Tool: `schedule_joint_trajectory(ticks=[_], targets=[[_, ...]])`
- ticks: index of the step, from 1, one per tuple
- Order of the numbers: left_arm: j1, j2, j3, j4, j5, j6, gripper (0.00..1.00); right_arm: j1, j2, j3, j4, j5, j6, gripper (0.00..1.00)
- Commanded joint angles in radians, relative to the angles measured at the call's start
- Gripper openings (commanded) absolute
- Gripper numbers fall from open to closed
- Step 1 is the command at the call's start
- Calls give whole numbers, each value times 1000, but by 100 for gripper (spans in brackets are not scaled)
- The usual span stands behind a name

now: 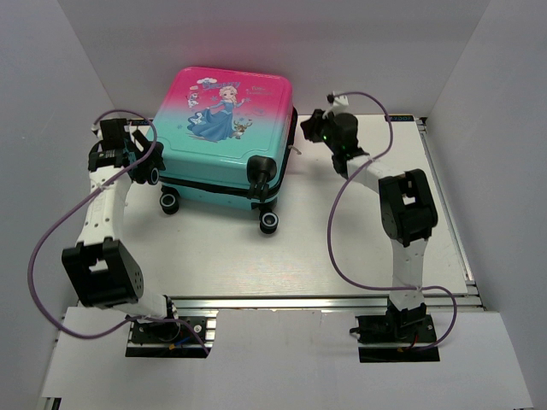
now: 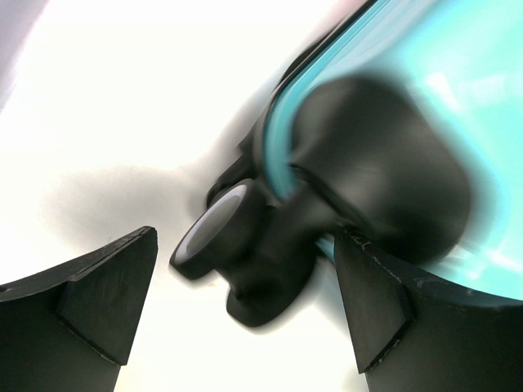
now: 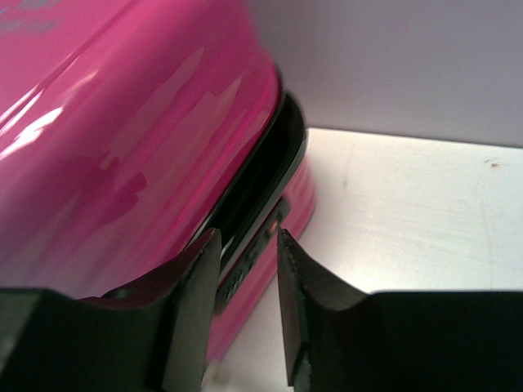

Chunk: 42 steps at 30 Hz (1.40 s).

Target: Pack the luggage

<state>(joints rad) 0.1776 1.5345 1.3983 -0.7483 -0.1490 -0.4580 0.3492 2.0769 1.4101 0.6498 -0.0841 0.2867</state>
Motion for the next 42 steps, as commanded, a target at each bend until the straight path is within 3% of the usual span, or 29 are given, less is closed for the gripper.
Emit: schedule_joint_trajectory(ticks=[1,2,6,9,11,15,22,24,30,32,34,35,37,38,42], targets=[[3,-184,13,124,-35,-65,98,5,90,284,-327,127,23,40],[3,-197,14,94,-53,-68,98,8,154,358,-467,151,32,42],[3,-234,-24,75,-99,-119,98,2,325,669,-678,242,60,47],[23,-144,4,52,-205,-156,98,7,426,825,-687,227,60,53],[43,-46,135,24,-192,-151,98,10,451,846,-662,215,57,56],[75,238,405,-10,-161,-175,98,13,440,801,-586,234,45,61],[76,452,491,147,-17,-180,98,17,466,777,-494,164,13,63],[56,446,455,215,-47,-104,98,20,462,750,-475,147,-17,64],[23,427,392,360,20,-82,98,24,408,664,-408,119,-58,64],[-7,427,384,400,136,-44,98,31,364,594,-375,116,-69,64],[-35,459,402,382,219,-15,98,33,312,508,-343,107,-73,65],[-47,476,418,360,264,-8,98,37,295,479,-326,95,-76,76],[-84,509,438,331,302,4,98,43,246,420,-293,49,-90,77],[-96,541,436,326,336,7,98,51,230,403,-292,37,-118,82],[-176,592,444,313,374,28,98,65,120,299,-292,23,-175,80]])
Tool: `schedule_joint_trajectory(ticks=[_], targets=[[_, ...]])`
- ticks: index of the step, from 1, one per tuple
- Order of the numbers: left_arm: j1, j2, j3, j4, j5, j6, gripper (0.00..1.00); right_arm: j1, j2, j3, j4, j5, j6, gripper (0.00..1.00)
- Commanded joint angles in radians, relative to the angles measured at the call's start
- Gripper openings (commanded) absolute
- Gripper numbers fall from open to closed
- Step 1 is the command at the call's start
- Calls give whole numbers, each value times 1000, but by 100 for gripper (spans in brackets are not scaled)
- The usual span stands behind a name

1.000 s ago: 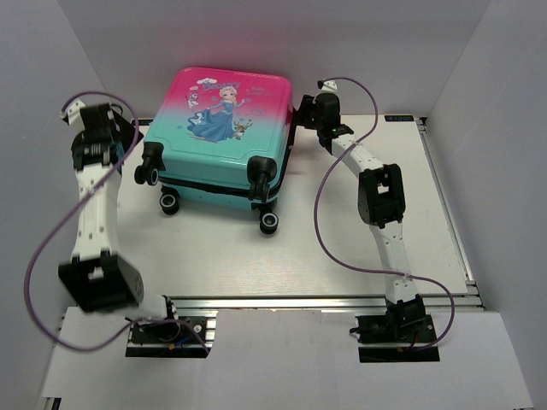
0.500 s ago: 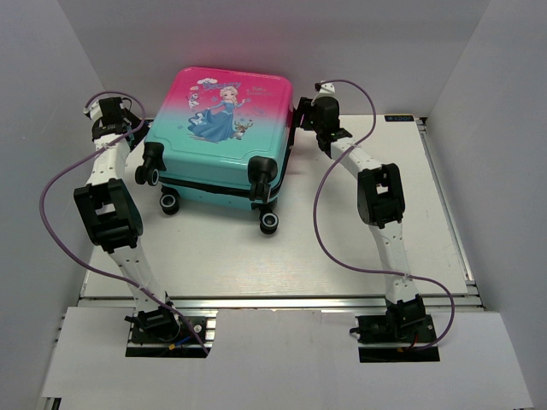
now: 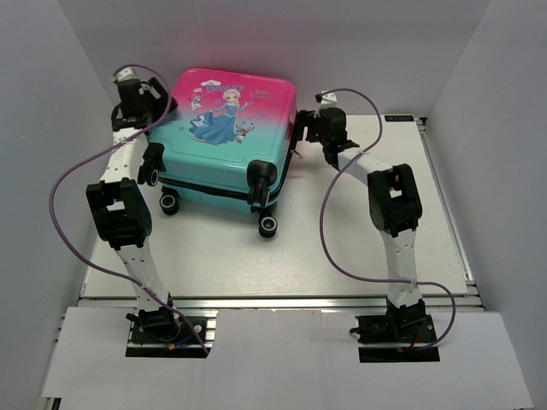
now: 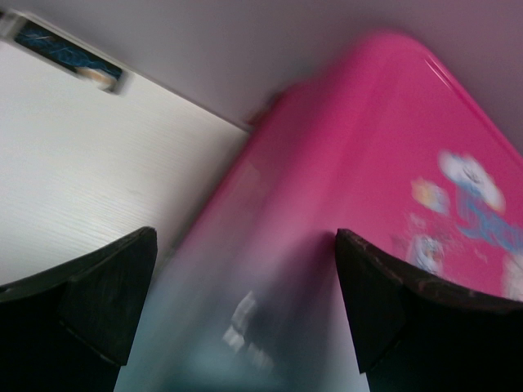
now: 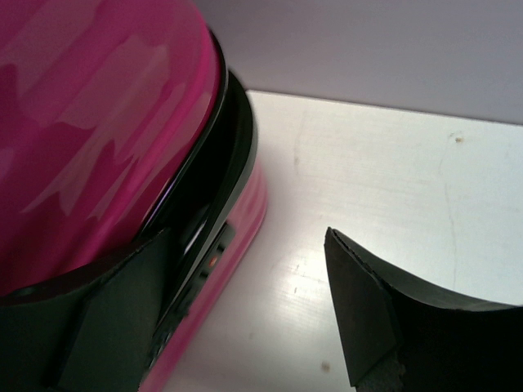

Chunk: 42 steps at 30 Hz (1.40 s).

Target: Pack the luggage

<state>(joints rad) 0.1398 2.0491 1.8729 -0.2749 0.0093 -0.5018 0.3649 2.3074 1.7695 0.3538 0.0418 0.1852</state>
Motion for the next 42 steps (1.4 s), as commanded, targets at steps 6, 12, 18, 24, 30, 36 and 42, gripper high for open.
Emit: schedule_joint_trajectory(ticks=[6,12,18,24,30,36,42], targets=[[-268,130,-21,-150,314,141,98,54,-383,-441,117,-126,-111,78],[-397,158,-56,-178,368,173,98,66,-636,-761,192,-151,-128,78],[-555,126,-93,-181,408,230,98,104,-839,-916,192,-207,-153,78],[-641,106,-114,-174,396,255,98,189,-1005,-1021,142,-275,-135,78],[-652,-16,54,-300,216,252,98,296,-1080,-1084,99,-287,-99,77],[-652,-327,5,-357,-46,134,98,475,-1028,-1023,70,-299,-128,76],[-632,-674,-323,-595,-232,-177,98,500,-1131,-1062,15,-48,-58,82]])
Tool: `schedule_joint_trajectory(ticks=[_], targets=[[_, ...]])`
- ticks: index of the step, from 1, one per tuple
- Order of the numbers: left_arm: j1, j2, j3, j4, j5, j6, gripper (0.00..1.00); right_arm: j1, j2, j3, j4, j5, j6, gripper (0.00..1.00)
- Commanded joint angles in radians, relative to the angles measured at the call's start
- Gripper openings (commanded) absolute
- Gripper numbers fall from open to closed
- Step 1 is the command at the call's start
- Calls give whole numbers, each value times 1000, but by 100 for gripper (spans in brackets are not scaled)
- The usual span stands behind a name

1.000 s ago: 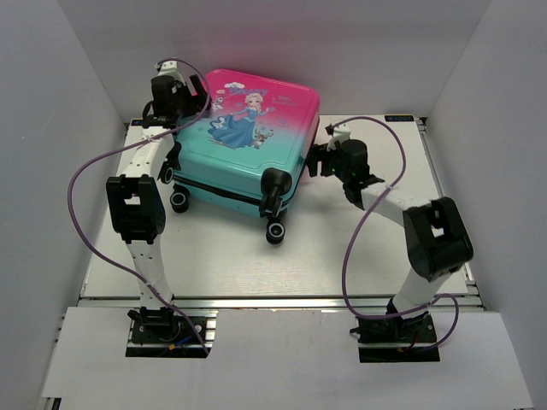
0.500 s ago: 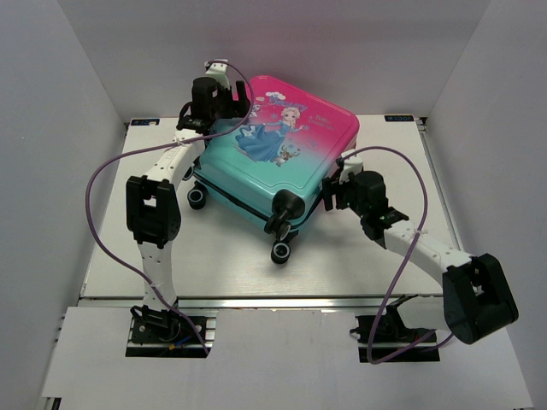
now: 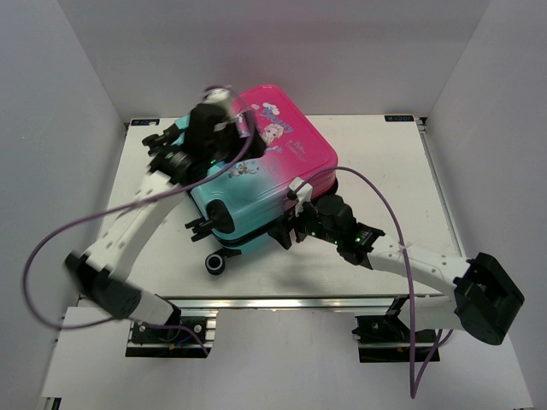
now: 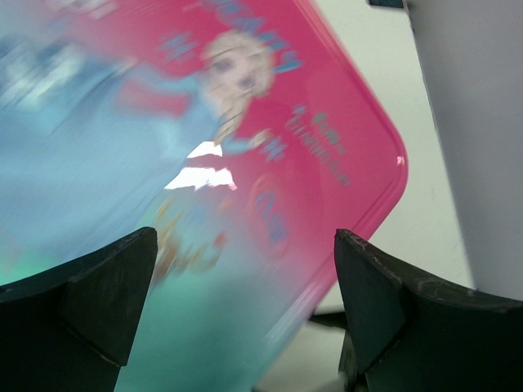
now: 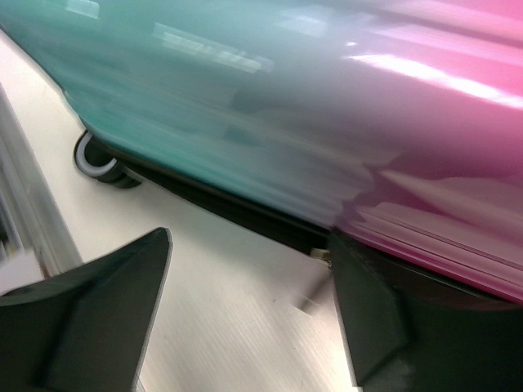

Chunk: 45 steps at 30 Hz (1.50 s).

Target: Pack the luggage

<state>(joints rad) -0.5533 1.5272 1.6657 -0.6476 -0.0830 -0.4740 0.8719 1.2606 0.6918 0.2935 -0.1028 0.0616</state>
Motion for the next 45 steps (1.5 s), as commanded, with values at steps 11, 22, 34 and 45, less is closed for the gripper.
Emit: schedule_joint_trajectory(ticks=[11,22,34,45], targets=[[61,-726,-493,-590,-226,-802,98,-11,-329,-52,-269,273,197,89],[49,-530,-561,-658,-54,-716,98,-14,-379,-94,-339,408,190,89],[58,-777,-681,-682,-115,-828,93,-14,-343,-87,-329,430,147,89],[47,-668,-773,-310,-54,-578,94,-17,-291,-95,-245,290,101,89]])
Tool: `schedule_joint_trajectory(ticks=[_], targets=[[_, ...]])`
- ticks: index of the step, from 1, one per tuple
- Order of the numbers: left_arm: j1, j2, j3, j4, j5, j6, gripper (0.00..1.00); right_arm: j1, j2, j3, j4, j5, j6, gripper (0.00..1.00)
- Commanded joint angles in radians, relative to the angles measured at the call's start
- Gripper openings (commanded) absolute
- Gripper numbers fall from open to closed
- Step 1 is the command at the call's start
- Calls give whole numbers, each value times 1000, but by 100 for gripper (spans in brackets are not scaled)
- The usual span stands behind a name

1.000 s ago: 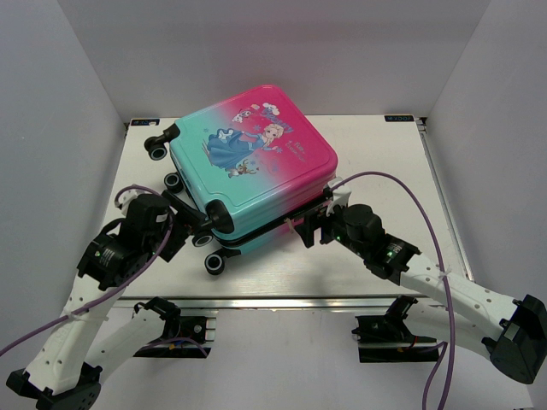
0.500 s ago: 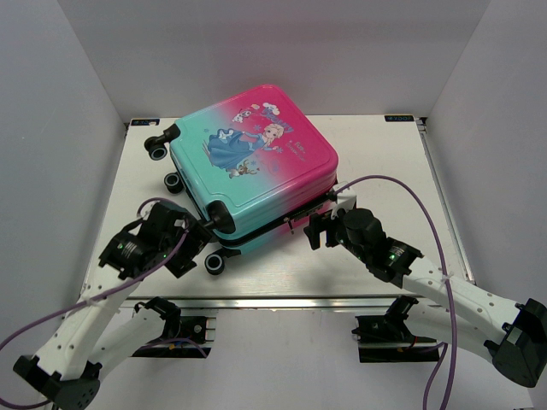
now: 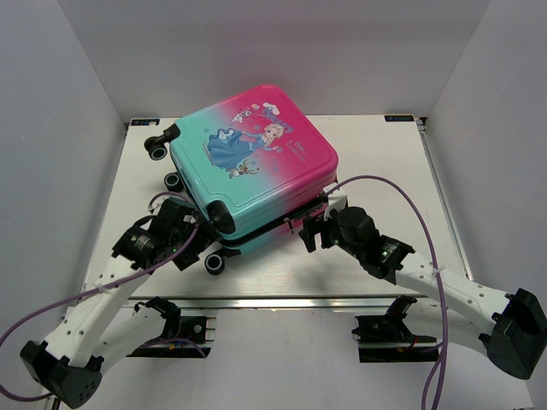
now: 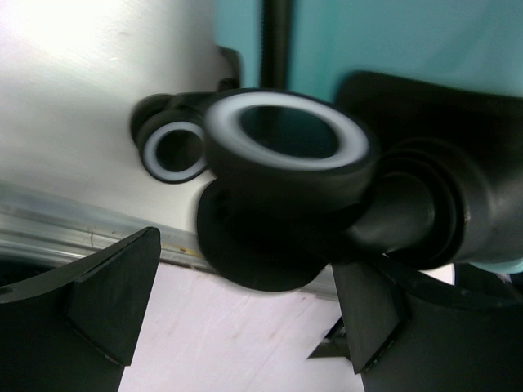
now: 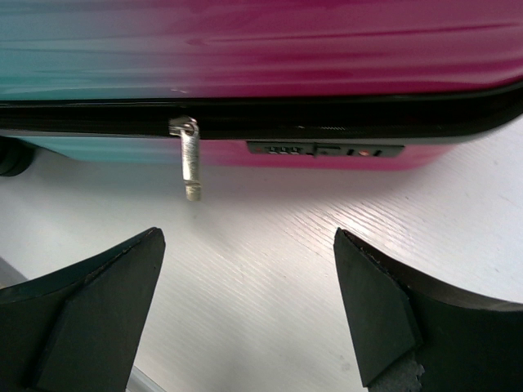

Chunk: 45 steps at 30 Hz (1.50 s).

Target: Pack the luggage

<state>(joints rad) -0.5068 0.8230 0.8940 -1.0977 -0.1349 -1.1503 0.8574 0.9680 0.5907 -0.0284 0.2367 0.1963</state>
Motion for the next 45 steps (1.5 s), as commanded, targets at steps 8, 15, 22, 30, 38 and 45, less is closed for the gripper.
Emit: schedule_joint_trajectory(ticks=[8,15,22,30,38,45], targets=[[1,91,42,139,-103,141,72,3,47,-20,162,-198,-130,89],[10,67,17,156,-140,144,33,5,192,34,252,-160,-112,89],[10,131,13,193,-118,173,5,15,302,9,476,-94,-55,83],[10,139,29,176,-114,181,0,35,406,40,512,-91,-9,74],[10,113,10,191,-115,182,0,61,446,67,568,41,45,48],[10,99,6,197,-153,175,0,63,483,93,585,147,89,0]])
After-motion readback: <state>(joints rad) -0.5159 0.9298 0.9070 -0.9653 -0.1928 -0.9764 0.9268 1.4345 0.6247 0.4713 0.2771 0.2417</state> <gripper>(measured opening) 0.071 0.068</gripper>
